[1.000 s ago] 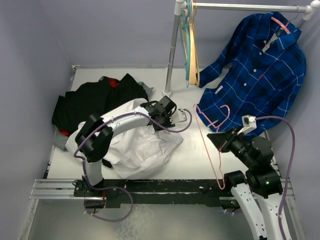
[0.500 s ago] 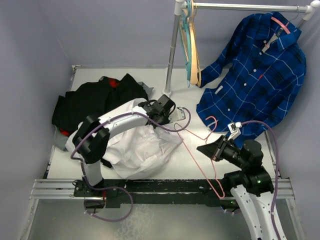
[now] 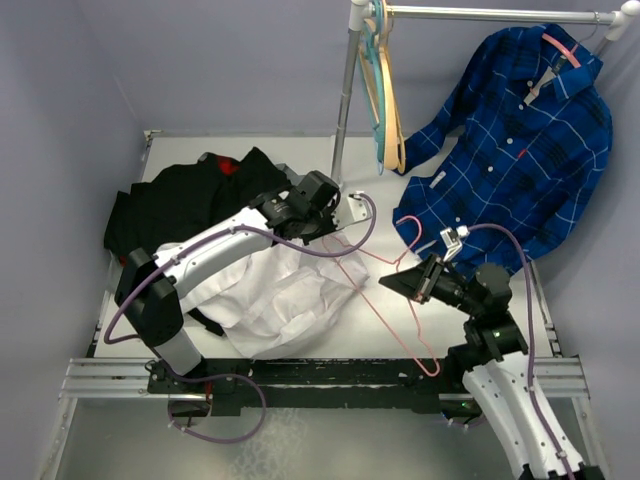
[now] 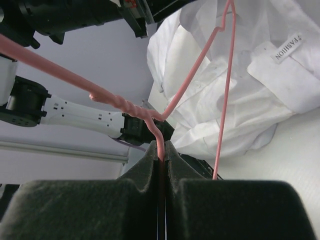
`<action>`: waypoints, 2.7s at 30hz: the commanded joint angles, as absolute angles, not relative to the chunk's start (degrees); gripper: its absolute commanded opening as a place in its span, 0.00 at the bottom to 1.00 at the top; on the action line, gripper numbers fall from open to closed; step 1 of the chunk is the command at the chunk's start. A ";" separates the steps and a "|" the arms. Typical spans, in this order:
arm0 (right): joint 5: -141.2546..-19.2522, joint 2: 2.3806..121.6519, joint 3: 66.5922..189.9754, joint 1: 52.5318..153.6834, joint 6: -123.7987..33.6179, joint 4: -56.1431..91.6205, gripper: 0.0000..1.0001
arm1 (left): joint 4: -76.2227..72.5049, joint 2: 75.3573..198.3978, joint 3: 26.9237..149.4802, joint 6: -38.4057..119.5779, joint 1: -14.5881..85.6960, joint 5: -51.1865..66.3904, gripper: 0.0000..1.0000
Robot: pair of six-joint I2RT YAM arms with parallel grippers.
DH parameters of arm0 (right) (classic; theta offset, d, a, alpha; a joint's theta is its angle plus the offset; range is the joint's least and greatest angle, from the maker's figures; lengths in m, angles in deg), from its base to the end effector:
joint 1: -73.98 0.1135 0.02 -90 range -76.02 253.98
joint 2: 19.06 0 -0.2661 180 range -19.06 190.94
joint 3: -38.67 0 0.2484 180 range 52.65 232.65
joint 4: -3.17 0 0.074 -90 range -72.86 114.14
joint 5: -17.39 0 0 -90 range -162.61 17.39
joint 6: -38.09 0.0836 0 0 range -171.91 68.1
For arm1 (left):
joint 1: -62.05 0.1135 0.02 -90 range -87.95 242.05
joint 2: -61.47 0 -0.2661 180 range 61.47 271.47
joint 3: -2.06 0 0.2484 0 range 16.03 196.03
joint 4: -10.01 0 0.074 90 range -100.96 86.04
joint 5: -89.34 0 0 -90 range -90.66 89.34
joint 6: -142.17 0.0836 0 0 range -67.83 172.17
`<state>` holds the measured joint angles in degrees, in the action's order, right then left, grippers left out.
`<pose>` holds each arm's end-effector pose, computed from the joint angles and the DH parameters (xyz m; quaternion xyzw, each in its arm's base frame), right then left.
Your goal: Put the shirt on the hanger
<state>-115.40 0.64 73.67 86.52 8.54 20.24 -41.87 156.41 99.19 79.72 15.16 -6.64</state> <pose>0.1286 0.0868 0.2646 0.0393 0.7140 0.5960 0.3653 0.2748 -0.2808 0.2683 0.5528 0.7574 -0.0095 0.3474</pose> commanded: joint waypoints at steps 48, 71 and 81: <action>-91.09 83.84 77.68 110.49 16.86 -90.48 0.00 | -44.44 148.30 99.03 75.02 17.23 -2.49 0.00; -91.45 89.10 83.68 110.62 13.15 -91.05 0.00 | -44.13 150.12 96.52 74.62 17.23 0.14 0.00; -91.01 84.92 81.31 110.56 12.08 -91.06 0.00 | -45.12 150.10 98.16 75.93 17.15 -0.99 0.04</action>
